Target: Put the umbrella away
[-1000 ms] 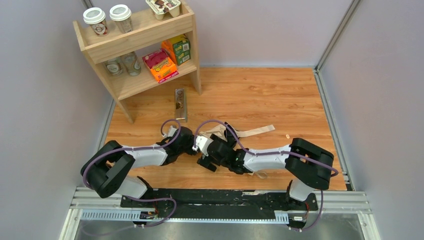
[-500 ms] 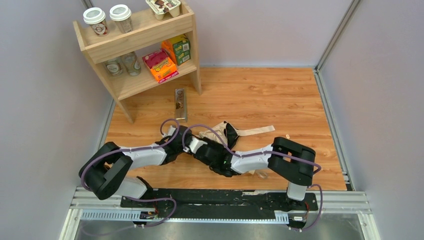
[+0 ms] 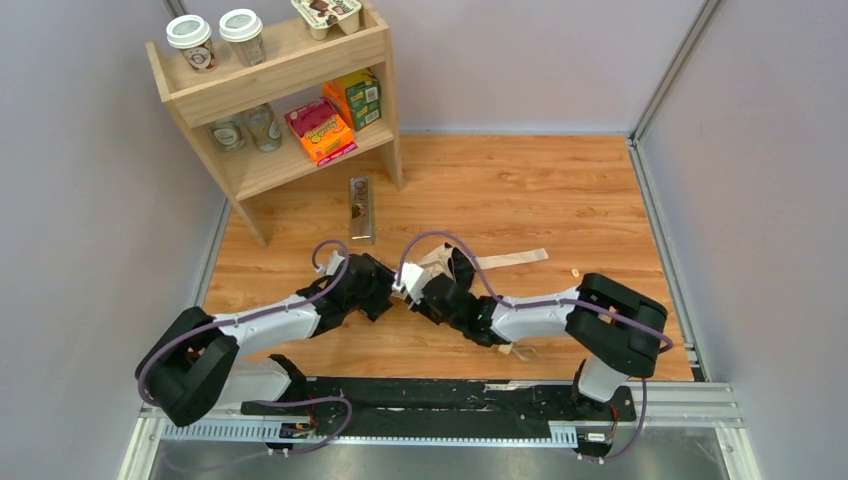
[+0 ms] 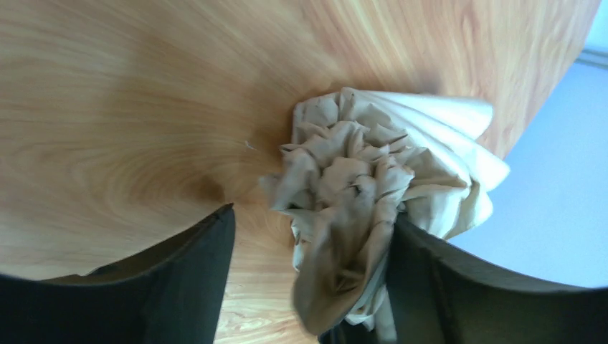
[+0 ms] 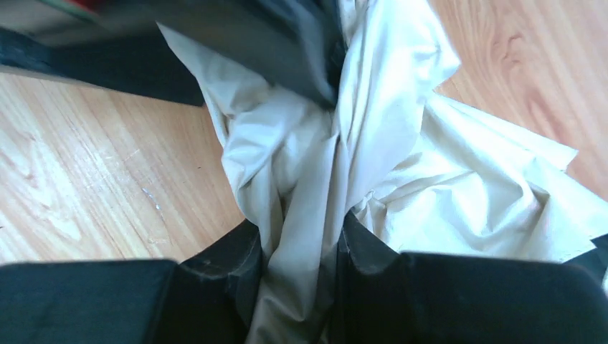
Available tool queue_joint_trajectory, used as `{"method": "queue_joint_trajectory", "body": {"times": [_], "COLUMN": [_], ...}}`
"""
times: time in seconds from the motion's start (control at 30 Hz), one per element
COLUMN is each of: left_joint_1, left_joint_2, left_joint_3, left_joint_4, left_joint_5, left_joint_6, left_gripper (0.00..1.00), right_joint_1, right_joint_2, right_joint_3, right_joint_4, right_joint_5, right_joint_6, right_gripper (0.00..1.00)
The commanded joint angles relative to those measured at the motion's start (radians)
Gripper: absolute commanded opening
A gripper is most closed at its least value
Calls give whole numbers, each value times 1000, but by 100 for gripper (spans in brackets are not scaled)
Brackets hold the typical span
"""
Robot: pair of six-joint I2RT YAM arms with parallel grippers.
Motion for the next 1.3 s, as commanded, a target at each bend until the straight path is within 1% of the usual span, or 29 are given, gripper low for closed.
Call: {"method": "queue_joint_trajectory", "body": {"times": [0.0,0.03,0.13,0.2,0.3,0.43,0.5,0.63,0.7,0.8,0.87,1.0,1.03,1.13,1.17,1.2,1.23,1.27], "left_joint_1": [59,67,90,91,93,93,87,71,59,35,12,-13,-13,-12,-9,-7,-8,-7], "left_joint_2": [-142,-162,-280,-330,-344,-295,-253,-178,-144,-85,-42,63,101,193,233,250,283,311], "left_joint_3": [-67,-80,-124,-152,-166,-144,-123,-88,-77,-39,-20,29,40,37,26,21,18,12], "left_joint_4": [-47,-17,0,34,111,177,189,180,148,45,28,-38,-87,-99,-75,-53,-47,-3], "left_joint_5": [-87,-89,-104,-115,-80,-5,19,22,23,36,48,46,40,25,23,23,29,33], "left_joint_6": [115,124,152,159,159,182,178,158,105,37,-12,-86,-91,-138,-140,-120,-114,-103], "left_gripper": [81,81,81,81,81,82,82,82,82,82,82,82,82,83,81,72,68,50], "right_joint_1": [-152,-190,-297,-350,-405,-451,-471,-497,-500,-500,-496,-465,-460,-436,-425,-411,-395,-376], "right_joint_2": [0,5,46,87,158,258,284,313,312,309,302,273,263,229,220,209,198,189], "right_joint_3": [-81,-79,-56,-41,-4,48,59,99,111,132,148,162,165,168,171,180,191,203], "right_joint_4": [-75,-80,-93,-87,-92,-106,-106,-162,-184,-204,-224,-264,-262,-308,-320,-340,-369,-395], "right_joint_5": [-485,-568,-807,-936,-1085,-1185,-1207,-1193,-1178,-1150,-1121,-1086,-1084,-1058,-1049,-1032,-1015,-991], "right_joint_6": [165,167,240,279,335,394,411,408,406,409,406,363,353,297,282,256,229,205], "right_gripper": [0,0,0,0,0,0,0,0,0,0,0,0,0,0,0,0,0,0]}}
